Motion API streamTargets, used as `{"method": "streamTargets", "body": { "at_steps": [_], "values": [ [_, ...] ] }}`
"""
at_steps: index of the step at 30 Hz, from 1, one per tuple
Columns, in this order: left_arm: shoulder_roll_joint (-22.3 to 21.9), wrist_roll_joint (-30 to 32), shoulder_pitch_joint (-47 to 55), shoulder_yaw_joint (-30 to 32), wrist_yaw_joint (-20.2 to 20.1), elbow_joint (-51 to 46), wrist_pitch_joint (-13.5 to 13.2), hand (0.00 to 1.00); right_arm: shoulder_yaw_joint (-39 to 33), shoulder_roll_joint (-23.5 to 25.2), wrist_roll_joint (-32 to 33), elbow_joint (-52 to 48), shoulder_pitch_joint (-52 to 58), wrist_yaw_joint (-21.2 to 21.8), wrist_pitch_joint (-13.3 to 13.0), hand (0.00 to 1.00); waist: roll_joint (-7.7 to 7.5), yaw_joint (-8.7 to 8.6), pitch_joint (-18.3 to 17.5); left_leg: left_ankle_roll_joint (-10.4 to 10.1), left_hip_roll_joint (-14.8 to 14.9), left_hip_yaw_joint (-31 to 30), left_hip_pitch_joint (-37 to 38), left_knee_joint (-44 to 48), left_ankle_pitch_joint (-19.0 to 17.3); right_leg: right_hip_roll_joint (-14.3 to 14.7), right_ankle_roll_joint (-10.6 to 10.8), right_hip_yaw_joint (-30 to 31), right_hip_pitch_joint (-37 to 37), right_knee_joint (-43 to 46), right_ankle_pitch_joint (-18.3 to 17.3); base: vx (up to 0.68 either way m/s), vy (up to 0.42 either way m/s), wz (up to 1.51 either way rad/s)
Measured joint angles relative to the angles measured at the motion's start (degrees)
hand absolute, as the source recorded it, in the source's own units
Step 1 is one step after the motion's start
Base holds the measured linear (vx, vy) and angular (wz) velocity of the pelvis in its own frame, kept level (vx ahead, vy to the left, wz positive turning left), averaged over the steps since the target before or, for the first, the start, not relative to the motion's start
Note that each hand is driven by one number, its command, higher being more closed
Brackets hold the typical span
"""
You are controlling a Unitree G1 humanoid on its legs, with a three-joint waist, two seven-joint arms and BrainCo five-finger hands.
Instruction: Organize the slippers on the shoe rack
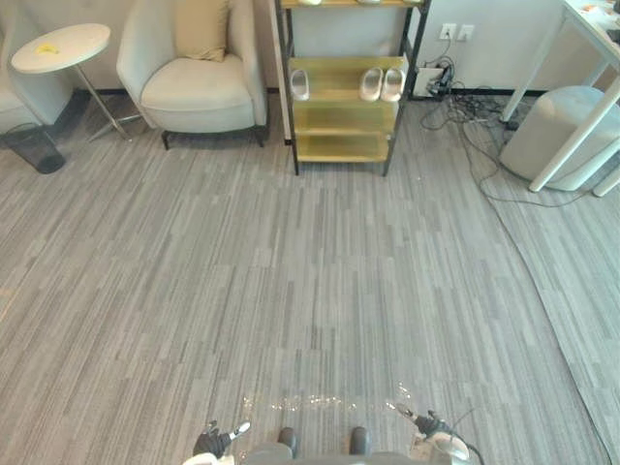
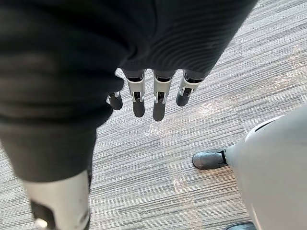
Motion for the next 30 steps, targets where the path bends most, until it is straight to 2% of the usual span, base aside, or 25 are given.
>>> {"method": "streamTargets", "body": {
  "at_steps": [4,25,27,30],
  "values": [
    [0.2,1.0,-0.2,0.0,0.0,0.0,0.0,0.0,0.0,0.0,-2.1,0.0,-0.2,0.0,0.1,0.0,-0.14,-0.01,0.1,0.0,0.0,0.0,0.1,0.0,0.0,0.0,0.3,0.0,0.1,0.0,0.2,0.0,0.0,0.0],
    [0.7,1.0,-1.7,-0.6,0.1,0.0,0.1,0.0,-0.1,-0.2,-1.9,-0.7,-0.7,-0.1,0.2,0.0,-0.32,-0.02,0.0,0.0,0.5,1.5,-1.7,0.4,-0.1,0.2,0.1,1.3,-2.4,-0.1,0.5,-0.02,-0.001,-0.05],
    [0.8,0.9,-2.2,-0.5,0.2,-0.2,0.1,0.0,-0.1,0.0,-1.9,-0.7,-0.3,-0.1,0.2,0.0,-0.67,-0.09,0.3,-0.4,0.8,1.6,-2.5,2.4,-1.1,0.4,-0.2,0.9,-2.1,0.0,0.3,0.03,-0.011,0.05],
    [0.8,0.9,-3.1,0.2,0.2,-0.3,0.1,0.0,-0.1,0.3,-1.5,-1.1,-0.6,-0.2,0.1,0.0,-1.16,0.02,0.7,-1.2,2.2,1.8,-7.0,11.9,-5.9,1.3,-1.0,0.6,-2.0,0.0,-1.3,0.02,-0.009,0.01]
  ]
}}
